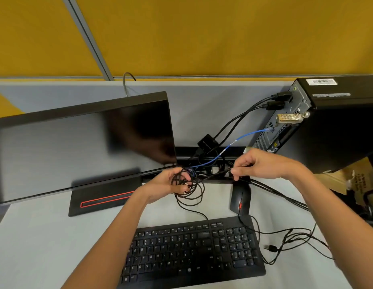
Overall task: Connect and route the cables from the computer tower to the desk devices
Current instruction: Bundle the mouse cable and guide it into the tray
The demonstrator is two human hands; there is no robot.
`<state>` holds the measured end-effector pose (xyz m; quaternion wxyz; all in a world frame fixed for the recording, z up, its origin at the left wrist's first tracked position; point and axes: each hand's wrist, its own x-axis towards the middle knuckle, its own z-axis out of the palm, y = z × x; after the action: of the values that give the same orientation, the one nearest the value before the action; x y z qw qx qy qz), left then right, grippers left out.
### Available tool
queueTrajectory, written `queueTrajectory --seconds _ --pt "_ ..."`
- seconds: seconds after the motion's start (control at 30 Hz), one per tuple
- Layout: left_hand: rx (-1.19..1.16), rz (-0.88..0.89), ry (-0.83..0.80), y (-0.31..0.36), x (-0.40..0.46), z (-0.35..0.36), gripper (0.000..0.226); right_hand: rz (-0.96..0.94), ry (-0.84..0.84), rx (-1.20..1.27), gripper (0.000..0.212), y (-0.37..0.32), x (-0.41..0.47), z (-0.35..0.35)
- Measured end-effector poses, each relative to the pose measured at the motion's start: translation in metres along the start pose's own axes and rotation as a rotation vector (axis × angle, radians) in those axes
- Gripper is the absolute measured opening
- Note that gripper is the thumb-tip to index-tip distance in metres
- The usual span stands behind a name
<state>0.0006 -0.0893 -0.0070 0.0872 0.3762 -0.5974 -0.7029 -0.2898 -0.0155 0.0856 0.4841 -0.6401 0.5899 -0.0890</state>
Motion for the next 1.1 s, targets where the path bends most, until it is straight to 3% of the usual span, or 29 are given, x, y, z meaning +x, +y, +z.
queueTrajectory --seconds 0.1,0.2,0.3,0.37,0.43,0.53,0.63,0.73,0.8,0.9,1.0,1.1 --pt "0.226 0.004 -0.010 0.007 -0.002 0.007 0.018 -0.060 0.121 -0.119 0.018 0.001 0.005 0.005" --pt "0.542 -0.011 0.013 0.022 -0.003 0.018 0.030 -0.078 0.301 -0.206 0.016 0.007 0.016 0.023" --pt "0.764 -0.131 0.045 0.047 -0.007 0.022 0.054 -0.059 0.488 -0.299 0.014 -0.002 0.017 0.033" --pt "0.925 -0.280 0.013 0.067 -0.011 0.022 0.066 -0.041 0.528 -0.375 0.017 -0.008 0.018 0.036" --pt "1.015 -0.375 -0.015 0.092 -0.016 0.027 0.054 -0.048 0.520 -0.431 0.020 -0.013 0.018 0.040" --pt "0.933 -0.160 0.115 0.122 -0.010 0.043 0.029 -0.082 0.535 -0.557 0.022 -0.020 0.018 0.044" --pt "0.741 0.103 0.196 0.147 0.012 0.064 0.027 -0.118 0.575 -0.679 0.022 -0.027 0.022 0.048" --pt "0.636 0.071 0.102 0.155 0.042 0.088 0.027 -0.125 0.550 -0.586 0.022 -0.034 0.031 0.056" --pt "0.622 0.082 0.177 0.143 0.060 0.103 0.023 -0.108 0.518 -0.481 0.018 -0.040 0.030 0.059" --pt "0.490 0.117 0.282 0.131 0.080 0.108 0.054 -0.088 0.491 -0.564 0.003 -0.034 0.032 0.052" --pt "0.517 0.000 0.001 0.154 0.091 0.101 0.022 -0.039 0.370 -0.733 0.026 -0.021 0.039 0.044" --pt "0.383 0.104 0.085 0.158 0.105 0.095 0.021 -0.185 0.446 -0.787 0.033 -0.010 0.031 0.040"
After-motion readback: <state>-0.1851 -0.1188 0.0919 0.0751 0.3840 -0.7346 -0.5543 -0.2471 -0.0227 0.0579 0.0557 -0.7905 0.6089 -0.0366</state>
